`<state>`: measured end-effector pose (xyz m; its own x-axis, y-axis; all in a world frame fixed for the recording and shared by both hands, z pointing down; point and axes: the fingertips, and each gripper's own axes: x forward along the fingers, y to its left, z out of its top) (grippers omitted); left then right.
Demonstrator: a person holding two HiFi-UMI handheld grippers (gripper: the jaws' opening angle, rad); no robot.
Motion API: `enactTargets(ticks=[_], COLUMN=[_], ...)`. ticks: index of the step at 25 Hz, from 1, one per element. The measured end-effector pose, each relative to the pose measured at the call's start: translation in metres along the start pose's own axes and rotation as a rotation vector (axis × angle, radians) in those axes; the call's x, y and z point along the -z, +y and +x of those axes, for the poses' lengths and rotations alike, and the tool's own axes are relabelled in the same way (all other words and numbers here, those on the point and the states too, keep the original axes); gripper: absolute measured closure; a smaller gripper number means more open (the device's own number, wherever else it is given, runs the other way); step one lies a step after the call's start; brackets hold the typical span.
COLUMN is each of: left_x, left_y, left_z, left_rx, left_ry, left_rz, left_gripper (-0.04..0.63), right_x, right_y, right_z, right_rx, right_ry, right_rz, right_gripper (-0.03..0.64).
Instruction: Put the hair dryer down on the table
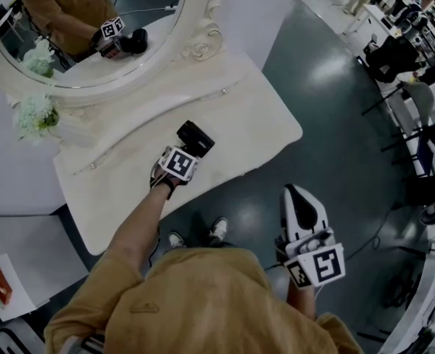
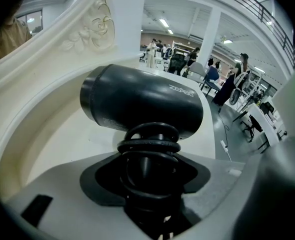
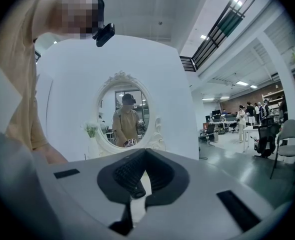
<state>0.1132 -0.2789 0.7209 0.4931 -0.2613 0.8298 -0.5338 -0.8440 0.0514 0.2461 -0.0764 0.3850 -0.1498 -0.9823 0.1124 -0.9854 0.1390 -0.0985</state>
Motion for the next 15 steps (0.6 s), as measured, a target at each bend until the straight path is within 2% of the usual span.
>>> enactTargets(ticks=[4,15], left_x=[0.000,-0.008], left_y=[0.000,-0.001], left_z=[0.002,0.003], left_rx=[0.002,-0.006], left_ry=[0.021,0.011], left_rz=[0.005,0.028], left_gripper=[0.336,0.334], right_x=[-0.001,-0.003], right_y=[0.000,-0.005], right_z=[-0.001,-0.012], right_rx=[0.002,0.028], right_ry=[-0.007,-0.033], right_rz=[0.004,0.020], right_gripper=[0.614,0.614])
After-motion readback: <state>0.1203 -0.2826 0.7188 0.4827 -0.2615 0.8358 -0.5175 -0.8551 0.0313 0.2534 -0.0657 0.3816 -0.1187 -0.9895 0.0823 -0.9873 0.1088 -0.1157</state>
